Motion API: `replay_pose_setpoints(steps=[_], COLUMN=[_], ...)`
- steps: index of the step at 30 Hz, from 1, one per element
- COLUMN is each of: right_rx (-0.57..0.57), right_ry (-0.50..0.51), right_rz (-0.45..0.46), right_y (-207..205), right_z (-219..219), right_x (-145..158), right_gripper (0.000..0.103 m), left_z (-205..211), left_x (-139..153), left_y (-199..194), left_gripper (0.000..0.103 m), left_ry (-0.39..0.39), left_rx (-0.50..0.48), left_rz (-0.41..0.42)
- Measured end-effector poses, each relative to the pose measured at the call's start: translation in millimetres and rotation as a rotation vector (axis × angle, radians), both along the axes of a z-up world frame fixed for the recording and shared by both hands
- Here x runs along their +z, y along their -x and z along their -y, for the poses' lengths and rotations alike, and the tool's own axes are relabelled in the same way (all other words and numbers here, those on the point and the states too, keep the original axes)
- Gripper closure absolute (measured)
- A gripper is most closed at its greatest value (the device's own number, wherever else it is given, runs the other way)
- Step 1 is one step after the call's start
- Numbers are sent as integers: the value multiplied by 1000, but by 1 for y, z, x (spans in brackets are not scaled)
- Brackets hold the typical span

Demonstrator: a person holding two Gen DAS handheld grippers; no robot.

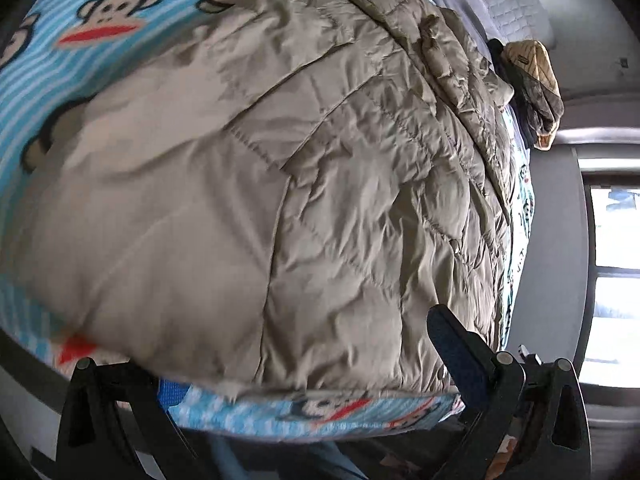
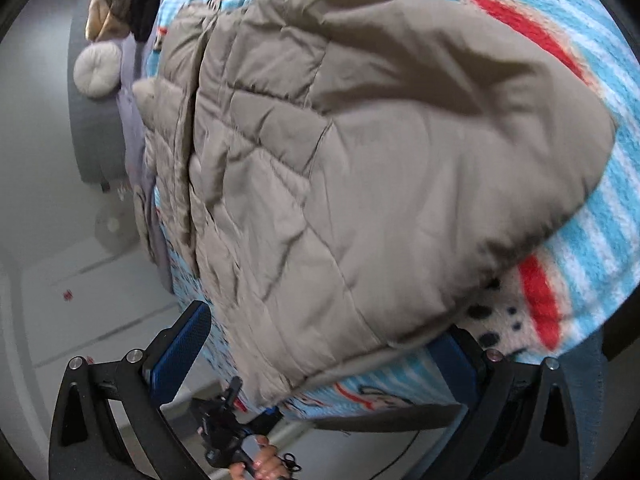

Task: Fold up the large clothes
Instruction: 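Grasp the jacket hem edge with both tools, then lift the held hem with both tools and fold it toward the collar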

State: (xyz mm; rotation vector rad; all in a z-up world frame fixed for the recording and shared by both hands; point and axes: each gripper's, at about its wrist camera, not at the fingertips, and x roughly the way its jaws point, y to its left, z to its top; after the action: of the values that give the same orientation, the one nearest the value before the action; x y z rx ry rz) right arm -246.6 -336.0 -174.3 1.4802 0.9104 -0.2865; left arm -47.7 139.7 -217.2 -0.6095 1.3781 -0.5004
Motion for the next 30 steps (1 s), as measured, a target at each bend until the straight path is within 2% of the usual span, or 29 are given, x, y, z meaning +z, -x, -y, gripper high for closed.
replay_pose_setpoints(steps=[2, 3, 4, 5, 6, 7, 9, 11, 13, 21, 27, 30], right_rx=[-33, -47, -63, -78, -84, -96, -101, -95, -69, 92, 199, 251], right_ry=[-7, -11, -13, -15, -16, -12, 4, 38, 79, 260, 367, 400], right_rz=[11, 17, 21, 14, 8, -4, -18, -1, 26, 127, 205, 251], right_y=[1, 2, 4, 5, 8, 10, 12, 13, 11, -26, -92, -139], right_z=[0, 0, -1, -1, 0, 0, -2, -5, -9, -7, 16, 36], right_x=[0, 0, 0, -1, -1, -3, -2, 5, 15, 88, 148, 178], right_gripper=[3, 9, 27, 39, 57, 74, 91, 93, 94, 95, 95, 95], left_z=[3, 2, 3, 3, 4, 0, -9, -14, -18, -11, 9, 30], left_x=[2, 3, 5, 5, 4, 3, 7, 20, 37, 113, 169, 198], left_y=[-3, -4, -6, -7, -10, -12, -14, -13, -15, -40, -87, -124], left_gripper=[3, 16, 25, 50, 75, 81, 84, 89, 89, 89, 89, 89], left_ry=[-8, -12, -35, -56, -78, -71, -42, -23, -2, 39, 41, -3], left_rx=[-12, -14, -21, -29, -45, -49, -40, -46, -54, -58, -22, -6], left_rz=[20, 27, 42, 48, 50, 47, 61, 102, 144, 310, 390, 442])
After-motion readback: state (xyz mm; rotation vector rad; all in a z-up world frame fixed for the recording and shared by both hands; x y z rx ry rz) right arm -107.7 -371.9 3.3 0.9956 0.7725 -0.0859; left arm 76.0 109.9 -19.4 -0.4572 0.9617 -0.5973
